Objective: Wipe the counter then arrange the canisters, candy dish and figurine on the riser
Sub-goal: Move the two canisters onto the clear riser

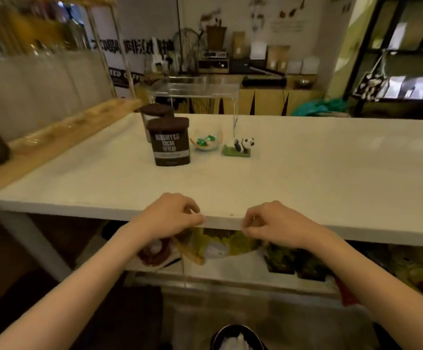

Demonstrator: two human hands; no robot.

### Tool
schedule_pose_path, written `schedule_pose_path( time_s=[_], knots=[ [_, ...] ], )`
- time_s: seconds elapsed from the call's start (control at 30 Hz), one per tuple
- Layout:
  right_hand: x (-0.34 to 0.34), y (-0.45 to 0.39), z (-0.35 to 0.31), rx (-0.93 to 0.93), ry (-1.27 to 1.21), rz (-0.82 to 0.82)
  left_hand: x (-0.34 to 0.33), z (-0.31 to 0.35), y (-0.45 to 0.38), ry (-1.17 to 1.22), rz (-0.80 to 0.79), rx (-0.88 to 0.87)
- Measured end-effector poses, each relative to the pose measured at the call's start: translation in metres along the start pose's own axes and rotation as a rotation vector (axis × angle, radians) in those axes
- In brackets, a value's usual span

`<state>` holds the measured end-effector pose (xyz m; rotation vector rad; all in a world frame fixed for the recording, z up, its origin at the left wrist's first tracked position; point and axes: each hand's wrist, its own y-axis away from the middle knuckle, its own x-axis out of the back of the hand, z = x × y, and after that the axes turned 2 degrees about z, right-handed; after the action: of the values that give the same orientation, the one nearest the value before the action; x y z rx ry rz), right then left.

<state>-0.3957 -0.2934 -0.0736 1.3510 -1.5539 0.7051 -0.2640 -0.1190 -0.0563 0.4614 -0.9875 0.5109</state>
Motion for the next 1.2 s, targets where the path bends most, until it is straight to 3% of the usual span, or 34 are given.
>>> schedule_pose_path(
  time_s=[0.23,0.53,0.67,0.97,1.2],
  knots=[
    [0.047,-0.051,-0.034,0.072,-0.011,0.226,0.052,-0.011,-0.018,0.138,0.353,0.053],
    [0.062,-0.16,-0.052,0.046,-0.108,0.284,0.087,-0.075,-0.087,0.144,0.543,0.14],
    [0.049,-0.202,-0.055,-0.022,-0.214,0.23,0.099,-0.098,-0.121,0.215,0.486,0.116],
    [0.046,-0.246,-0.051,0.01,-0.402,0.172,0.113,-0.143,-0.171,0.406,0.11,-0.078],
    [0.067,-0.255,-0.05,0.019,-0.419,0.154,0.132,-0.149,-0.185,0.43,0.117,-0.158]
  ],
)
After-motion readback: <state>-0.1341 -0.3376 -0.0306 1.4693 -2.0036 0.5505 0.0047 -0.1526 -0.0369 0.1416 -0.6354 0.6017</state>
